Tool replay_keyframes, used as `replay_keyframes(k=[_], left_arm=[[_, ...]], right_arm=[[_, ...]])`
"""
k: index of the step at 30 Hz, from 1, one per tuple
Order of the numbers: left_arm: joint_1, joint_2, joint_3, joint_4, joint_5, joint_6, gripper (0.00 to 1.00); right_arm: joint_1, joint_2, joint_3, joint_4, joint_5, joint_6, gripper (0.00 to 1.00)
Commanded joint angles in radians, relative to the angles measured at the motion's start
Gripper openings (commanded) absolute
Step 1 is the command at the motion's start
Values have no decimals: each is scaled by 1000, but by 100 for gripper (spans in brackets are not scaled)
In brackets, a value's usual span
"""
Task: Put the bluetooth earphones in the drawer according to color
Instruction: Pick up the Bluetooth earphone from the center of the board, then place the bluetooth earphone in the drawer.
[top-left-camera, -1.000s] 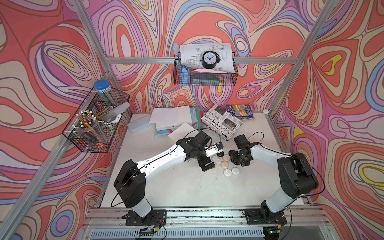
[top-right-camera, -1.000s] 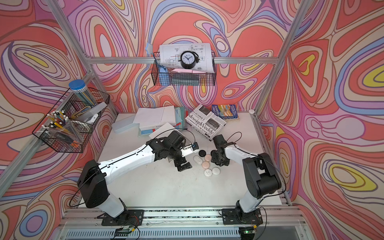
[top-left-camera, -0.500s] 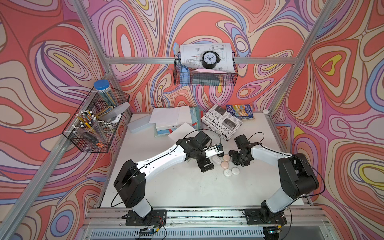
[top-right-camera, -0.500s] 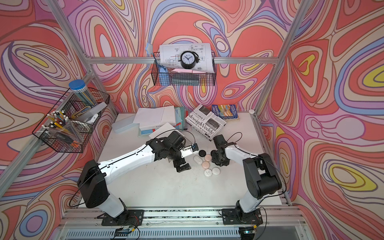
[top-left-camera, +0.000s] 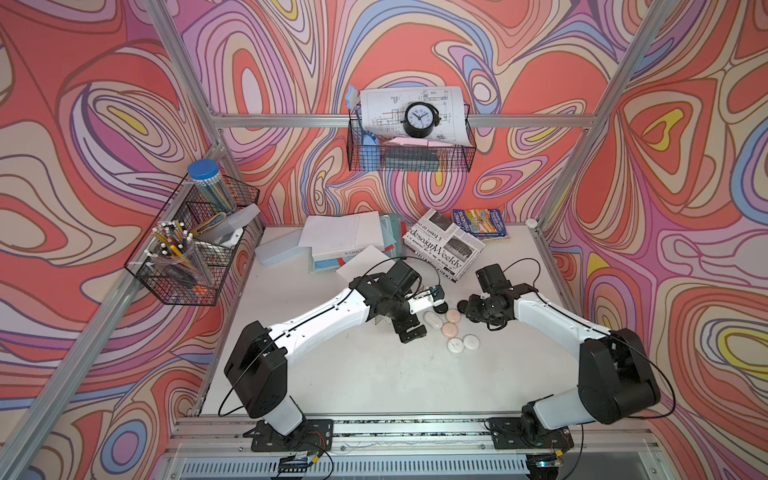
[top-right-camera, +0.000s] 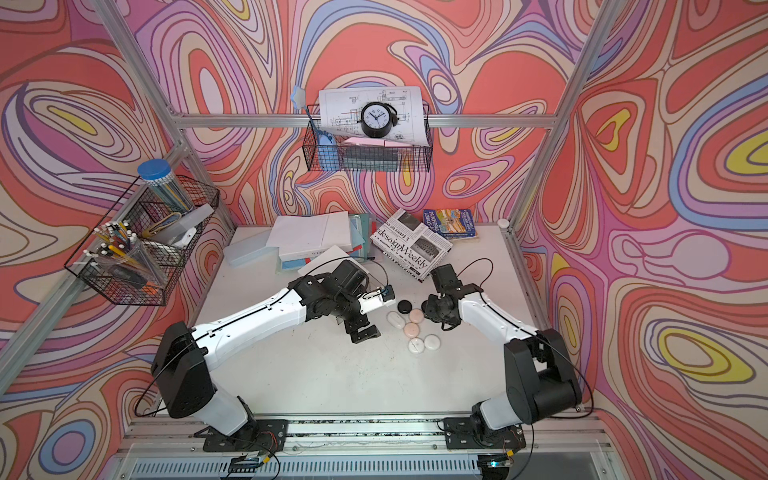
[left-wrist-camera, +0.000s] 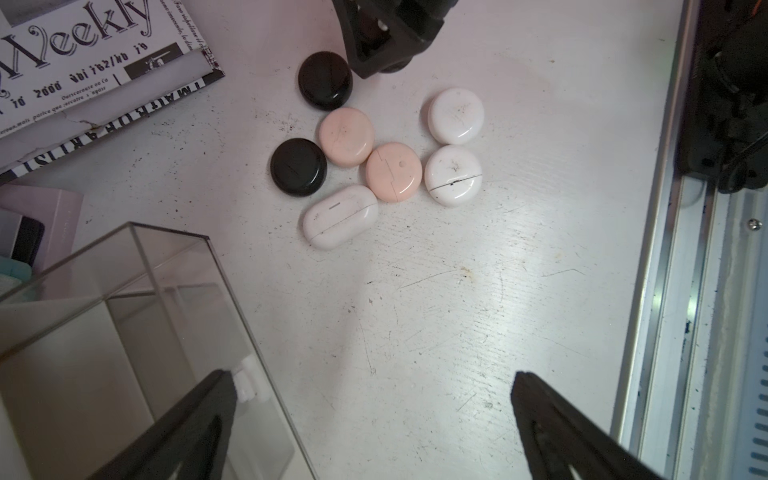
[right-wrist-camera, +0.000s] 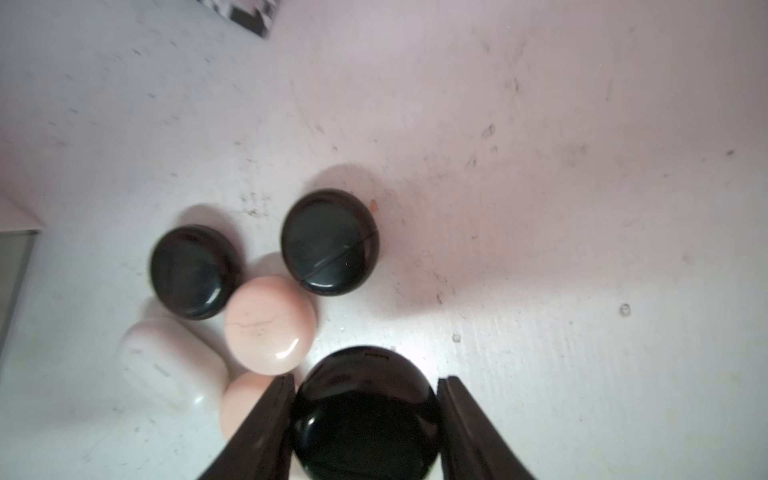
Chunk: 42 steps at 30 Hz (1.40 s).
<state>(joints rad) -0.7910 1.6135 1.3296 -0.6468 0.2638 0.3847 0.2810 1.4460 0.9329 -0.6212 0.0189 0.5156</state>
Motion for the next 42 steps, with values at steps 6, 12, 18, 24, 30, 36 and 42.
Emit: replay_keyframes(k=[6, 12, 18, 24, 30, 36, 42], left_arm=[[104, -94, 11, -11, -33, 1, 99], [159, -155, 7, -2, -24, -2, 99], [178, -194, -2, 0, -33, 2, 99], [231, -219, -9, -4, -48, 9, 99], [246, -234, -15, -9, -64, 14, 99], [246, -222, -12, -21, -47, 11, 99], [271, -215, -38, -23, -47, 38, 99]], right_arm=[[3, -110, 111, 51, -163, -121, 0], [7, -148, 184, 88, -201, -160, 0], [41, -136, 216, 174, -285, -167, 0], [132, -28, 303, 208, -312, -200, 0], [204, 73, 348, 265, -334, -201, 0], [233, 141, 324, 340, -372, -166, 0], [274, 191, 316, 373, -372, -159, 0]])
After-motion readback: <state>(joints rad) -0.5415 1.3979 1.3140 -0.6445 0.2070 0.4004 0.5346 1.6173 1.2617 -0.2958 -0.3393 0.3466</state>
